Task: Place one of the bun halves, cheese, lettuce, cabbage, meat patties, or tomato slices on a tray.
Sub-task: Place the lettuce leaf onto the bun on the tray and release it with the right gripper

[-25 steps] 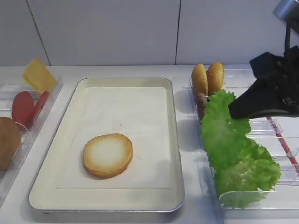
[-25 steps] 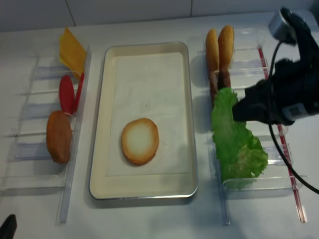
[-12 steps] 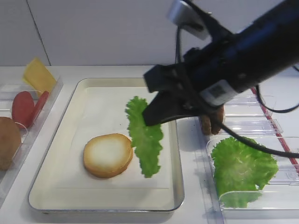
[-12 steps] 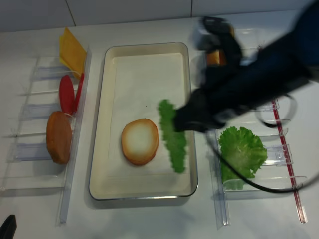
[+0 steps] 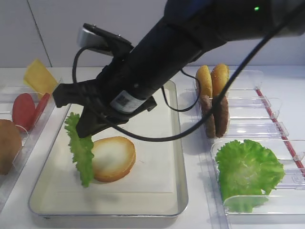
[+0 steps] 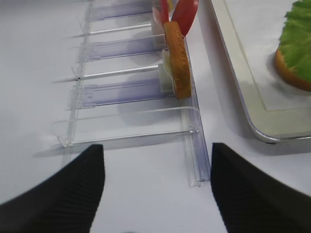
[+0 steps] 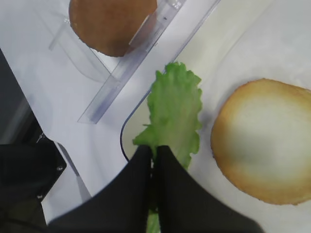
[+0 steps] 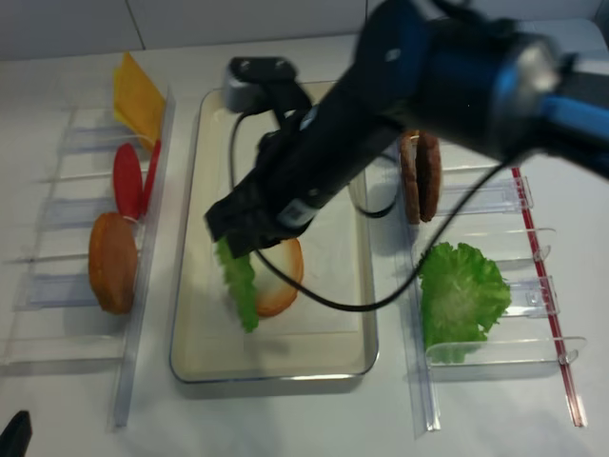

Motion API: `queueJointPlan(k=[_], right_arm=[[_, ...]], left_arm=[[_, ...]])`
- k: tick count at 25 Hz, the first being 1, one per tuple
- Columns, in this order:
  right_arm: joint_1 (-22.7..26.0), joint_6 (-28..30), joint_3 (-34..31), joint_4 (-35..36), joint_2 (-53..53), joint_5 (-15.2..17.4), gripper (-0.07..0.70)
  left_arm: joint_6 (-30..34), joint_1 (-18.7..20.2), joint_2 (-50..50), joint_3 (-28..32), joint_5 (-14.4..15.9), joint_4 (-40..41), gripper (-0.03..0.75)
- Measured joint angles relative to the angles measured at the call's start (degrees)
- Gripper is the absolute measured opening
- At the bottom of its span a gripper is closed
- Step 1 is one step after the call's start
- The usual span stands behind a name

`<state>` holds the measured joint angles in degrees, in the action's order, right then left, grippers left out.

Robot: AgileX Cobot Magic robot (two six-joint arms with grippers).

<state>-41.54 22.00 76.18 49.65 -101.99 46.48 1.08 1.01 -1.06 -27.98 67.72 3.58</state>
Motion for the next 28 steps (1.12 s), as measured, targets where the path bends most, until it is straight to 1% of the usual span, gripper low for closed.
queueJointPlan(k=[5, 7, 10, 14, 16, 24, 28], right_arm=[[-1.3, -0.6, 3.3, -0.5, -4.5, -1.7, 0.052], [-1.3, -2.5, 3.5, -3.1, -5.1, -3.0, 0.052], [-1.3, -7.4, 3.5, -10.5, -5.6, -4.4, 0.052], [-1.3, -12.3, 3.5, -18.9, -6.2, -4.4, 0.052], [-1.3, -14.2, 3.5, -21.5, -6.3, -4.4, 0.052], [-1.3, -17.8, 3.5, -29.4, -6.3, -3.8, 0.052], [-1.3, -18.2, 3.5, -30.5, -6.3, -2.9, 0.052]], left_arm=[[0.0, 0.0, 0.0, 0.0, 0.0, 0.0, 0.456], [0.0, 0.0, 0.0, 0.0, 0.0, 0.0, 0.456], [0.0, 0.0, 0.0, 0.0, 0.0, 0.0, 0.456], [0.0, 0.0, 0.0, 0.1, 0.0, 0.0, 0.456], [0.0, 0.0, 0.0, 0.1, 0.0, 0.0, 0.456], [0.0, 0.0, 0.0, 0.2, 0.0, 0.0, 0.456], [0.0, 0.0, 0.0, 0.2, 0.0, 0.0, 0.456]])
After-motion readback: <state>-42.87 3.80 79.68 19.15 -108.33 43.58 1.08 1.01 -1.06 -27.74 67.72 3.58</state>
